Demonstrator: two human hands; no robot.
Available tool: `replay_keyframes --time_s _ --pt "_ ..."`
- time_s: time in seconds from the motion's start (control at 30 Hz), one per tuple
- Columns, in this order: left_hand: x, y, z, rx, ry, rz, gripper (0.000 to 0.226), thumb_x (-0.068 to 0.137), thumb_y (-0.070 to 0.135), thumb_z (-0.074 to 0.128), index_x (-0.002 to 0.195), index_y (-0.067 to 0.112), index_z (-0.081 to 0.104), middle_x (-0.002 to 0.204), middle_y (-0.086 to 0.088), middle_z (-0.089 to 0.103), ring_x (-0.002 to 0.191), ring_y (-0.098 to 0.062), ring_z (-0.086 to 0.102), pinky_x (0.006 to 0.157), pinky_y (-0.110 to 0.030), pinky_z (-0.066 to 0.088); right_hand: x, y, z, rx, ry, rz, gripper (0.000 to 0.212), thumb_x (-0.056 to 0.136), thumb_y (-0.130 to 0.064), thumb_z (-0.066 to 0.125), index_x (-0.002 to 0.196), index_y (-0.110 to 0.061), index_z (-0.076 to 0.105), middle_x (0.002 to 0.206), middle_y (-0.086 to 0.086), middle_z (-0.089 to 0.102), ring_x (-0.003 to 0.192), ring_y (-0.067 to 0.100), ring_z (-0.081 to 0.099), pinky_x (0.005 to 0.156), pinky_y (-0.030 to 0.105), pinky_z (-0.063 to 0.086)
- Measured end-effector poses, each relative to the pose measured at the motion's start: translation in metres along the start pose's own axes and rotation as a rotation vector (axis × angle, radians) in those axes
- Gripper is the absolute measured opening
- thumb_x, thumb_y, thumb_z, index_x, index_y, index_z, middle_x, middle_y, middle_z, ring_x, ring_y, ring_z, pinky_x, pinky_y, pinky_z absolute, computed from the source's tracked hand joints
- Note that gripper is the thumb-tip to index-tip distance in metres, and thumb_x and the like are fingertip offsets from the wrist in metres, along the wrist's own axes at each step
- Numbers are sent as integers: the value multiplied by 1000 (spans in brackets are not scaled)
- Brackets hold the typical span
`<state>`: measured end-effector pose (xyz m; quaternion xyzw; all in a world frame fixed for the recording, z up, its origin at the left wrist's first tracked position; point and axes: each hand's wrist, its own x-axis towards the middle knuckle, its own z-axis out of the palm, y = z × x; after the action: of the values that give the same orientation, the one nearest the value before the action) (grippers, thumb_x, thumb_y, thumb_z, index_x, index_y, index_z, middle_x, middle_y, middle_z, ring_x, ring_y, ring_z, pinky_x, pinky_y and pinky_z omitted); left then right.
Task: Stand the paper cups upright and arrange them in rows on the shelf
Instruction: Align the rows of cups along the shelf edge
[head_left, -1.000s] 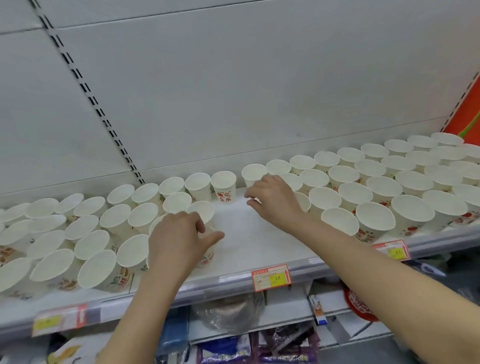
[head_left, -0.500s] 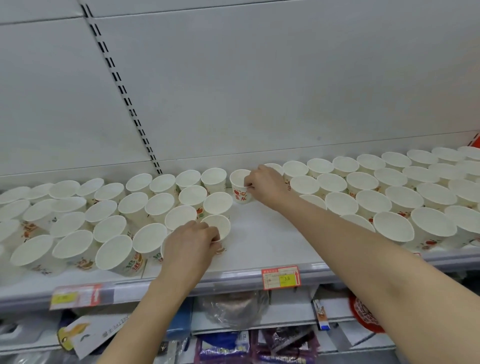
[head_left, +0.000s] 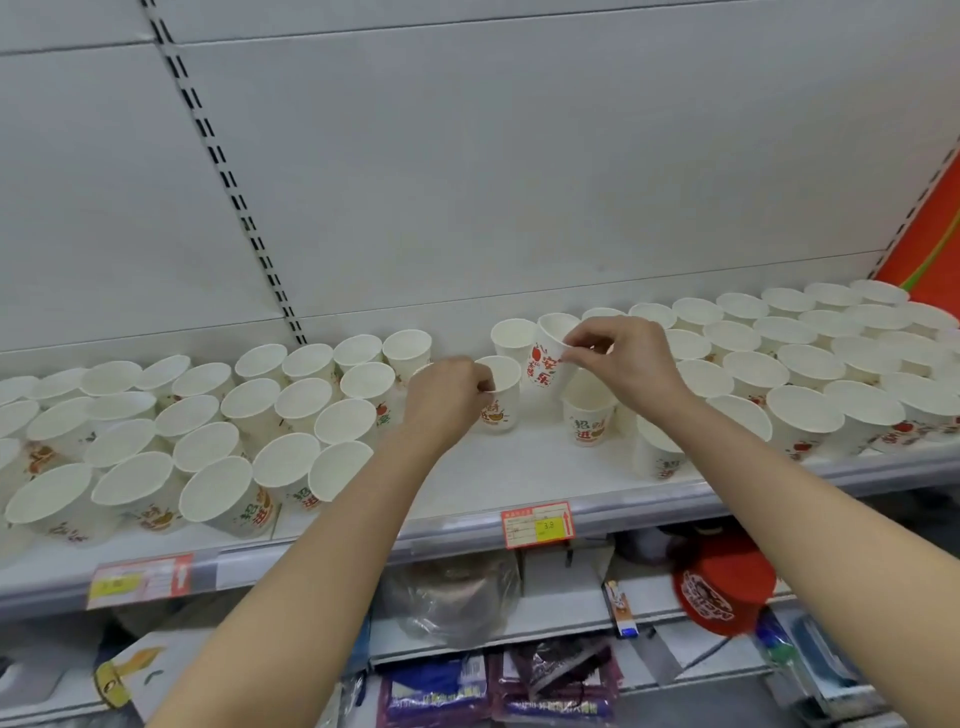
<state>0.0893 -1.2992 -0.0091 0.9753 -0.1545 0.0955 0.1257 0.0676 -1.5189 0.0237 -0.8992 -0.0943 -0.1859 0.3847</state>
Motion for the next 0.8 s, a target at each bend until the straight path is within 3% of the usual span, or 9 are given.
replay_keyframes --time_s 0.2,0.37,0.5,0.57,0.67,0.8 --pt "35 14 19 30 -35 30 10 86 24 63 92 22 72 98 -1 67 96 -25 61 64 -29 38 -13 1 -38 47 39 19 5 75 -16 78 78 -16 74 81 -3 62 68 6 54 65 16 39" --pt "39 11 28 32 -72 23 12 86 26 65 95 24 72 103 0 67 97 -24 62 70 -30 44 -29 8 -53 107 -54 -15 6 74 -14 78 77 -17 74 81 -5 66 73 9 57 66 16 40" --pt "23 10 23 -161 14 -16 28 82 30 73 110 27 69 115 6 62 89 -14 64 76 -34 52 -45 19 -49 102 -108 -107 8 72 -14 80 76 -17 74 78 -5 67 73 14 59 64 14 38" --pt "5 17 16 -391 98 -27 27 84 31 73 111 30 69 116 13 62 84 -5 64 75 -29 51 -52 26 -45 28 -127 -178 8 71 -18 81 76 -21 75 77 -6 69 75 17 58 66 20 40" --pt "-30 33 3 -716 94 64 31 87 26 71 117 33 67 121 21 61 95 -3 62 76 -19 48 -59 37 -40 -80 -161 -276 9 72 -22 81 78 -25 75 79 -12 69 80 18 56 67 32 46" --pt "-56 45 3 -696 -18 224 30 81 23 78 109 33 71 124 20 59 110 -5 57 81 -17 48 -65 43 -33 -226 -202 -396 8 72 -24 80 79 -25 75 80 -14 68 79 17 53 62 39 49"
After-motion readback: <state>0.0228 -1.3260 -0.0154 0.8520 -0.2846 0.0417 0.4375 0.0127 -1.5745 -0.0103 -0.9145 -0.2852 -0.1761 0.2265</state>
